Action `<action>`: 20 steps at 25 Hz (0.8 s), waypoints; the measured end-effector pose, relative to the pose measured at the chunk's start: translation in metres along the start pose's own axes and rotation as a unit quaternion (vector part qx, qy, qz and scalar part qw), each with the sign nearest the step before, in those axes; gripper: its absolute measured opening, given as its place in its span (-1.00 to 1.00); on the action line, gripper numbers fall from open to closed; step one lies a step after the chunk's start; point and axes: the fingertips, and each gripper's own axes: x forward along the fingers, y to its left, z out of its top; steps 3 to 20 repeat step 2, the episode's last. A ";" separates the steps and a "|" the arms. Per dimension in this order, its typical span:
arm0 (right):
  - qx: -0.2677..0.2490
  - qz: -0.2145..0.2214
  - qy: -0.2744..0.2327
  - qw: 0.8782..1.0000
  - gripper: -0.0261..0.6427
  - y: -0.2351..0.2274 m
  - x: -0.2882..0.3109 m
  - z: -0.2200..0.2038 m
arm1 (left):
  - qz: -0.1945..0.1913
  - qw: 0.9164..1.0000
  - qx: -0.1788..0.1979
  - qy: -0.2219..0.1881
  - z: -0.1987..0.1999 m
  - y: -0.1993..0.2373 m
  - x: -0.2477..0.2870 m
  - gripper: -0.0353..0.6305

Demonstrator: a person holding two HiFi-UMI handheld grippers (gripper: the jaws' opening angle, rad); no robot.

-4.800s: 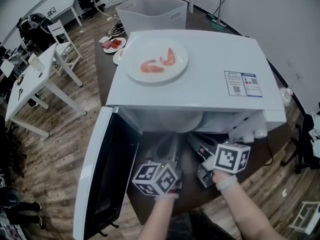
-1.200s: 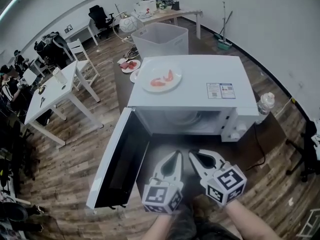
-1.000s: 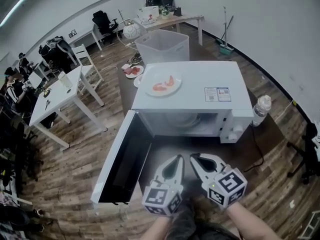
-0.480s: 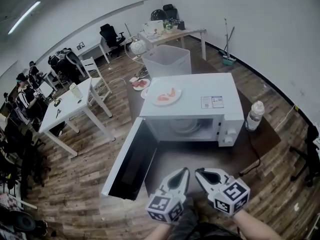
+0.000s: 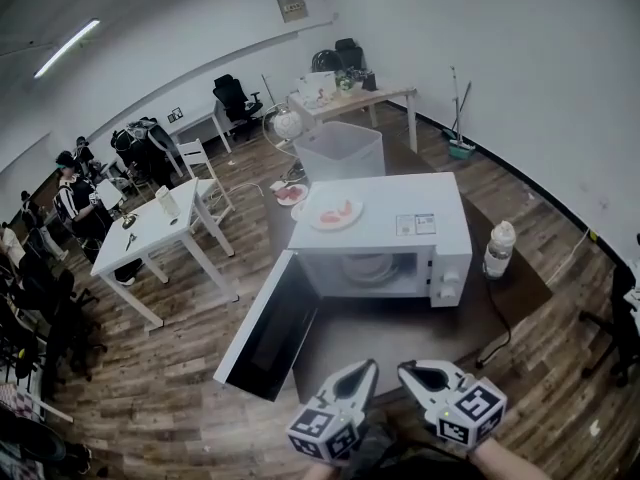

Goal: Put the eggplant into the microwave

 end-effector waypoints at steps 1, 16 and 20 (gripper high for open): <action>0.000 0.001 0.000 1.000 -0.92 0.003 -0.005 0.000 | -0.005 1.000 0.001 0.000 0.000 -0.005 -0.003 -0.85; 0.001 0.003 0.001 1.000 -0.92 0.006 -0.011 0.000 | -0.009 1.000 0.002 -0.001 0.000 -0.010 -0.007 -0.85; 0.001 0.003 0.001 1.000 -0.92 0.006 -0.011 0.000 | -0.009 1.000 0.002 -0.001 0.000 -0.010 -0.007 -0.85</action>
